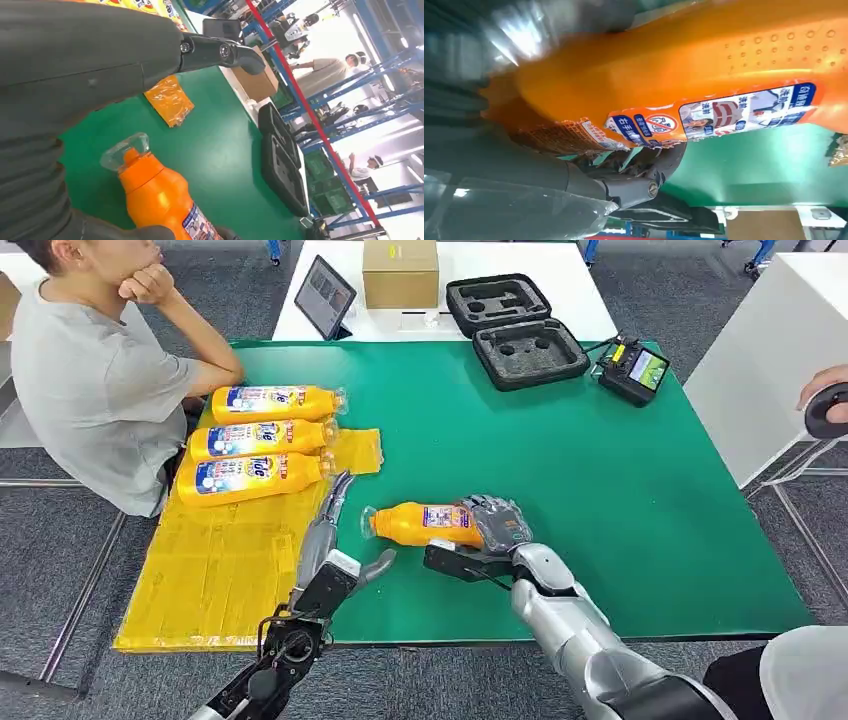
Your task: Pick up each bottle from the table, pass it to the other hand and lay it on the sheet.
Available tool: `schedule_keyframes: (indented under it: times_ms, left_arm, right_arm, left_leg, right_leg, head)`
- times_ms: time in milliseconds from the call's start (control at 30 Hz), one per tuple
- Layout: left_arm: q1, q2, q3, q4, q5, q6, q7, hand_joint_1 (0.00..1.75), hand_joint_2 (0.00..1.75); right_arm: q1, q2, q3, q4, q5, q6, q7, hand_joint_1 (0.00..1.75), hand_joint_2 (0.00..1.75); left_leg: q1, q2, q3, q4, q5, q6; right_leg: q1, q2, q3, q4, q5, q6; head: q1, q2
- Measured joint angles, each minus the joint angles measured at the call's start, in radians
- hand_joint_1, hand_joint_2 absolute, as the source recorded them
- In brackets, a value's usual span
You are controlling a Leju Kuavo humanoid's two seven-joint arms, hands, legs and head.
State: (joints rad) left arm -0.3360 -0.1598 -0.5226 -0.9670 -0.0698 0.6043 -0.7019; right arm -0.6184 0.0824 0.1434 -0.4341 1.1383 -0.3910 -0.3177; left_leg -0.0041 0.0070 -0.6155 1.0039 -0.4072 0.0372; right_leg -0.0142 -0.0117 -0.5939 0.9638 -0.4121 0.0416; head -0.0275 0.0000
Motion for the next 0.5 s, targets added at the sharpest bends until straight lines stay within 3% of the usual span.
schedule_keyframes:
  times_ms: [233,500]
  left_arm:
    - [-0.003,-0.002,-0.001,0.005,0.004,0.013,0.0,0.0,1.75]
    - [0.017,-0.007,0.024,-0.045,0.078,0.031,0.0,0.0,1.75]
  right_arm:
    - [-0.006,-0.006,-0.009,0.008,-0.043,0.024,-0.019,1.75,1.75]
    - [0.011,-0.011,-0.121,0.011,-0.288,0.051,-0.262,1.75,1.75]
  left_leg:
    - [0.0,0.0,0.002,0.0,0.0,0.0]
    - [0.0,0.0,0.003,0.0,0.0,0.0]
  right_leg:
    - [0.0,0.0,0.002,0.0,0.0,0.0]
    - [0.0,0.0,0.003,0.0,0.0,0.0]
  head:
    - [0.0,0.0]
    - [0.0,0.0]
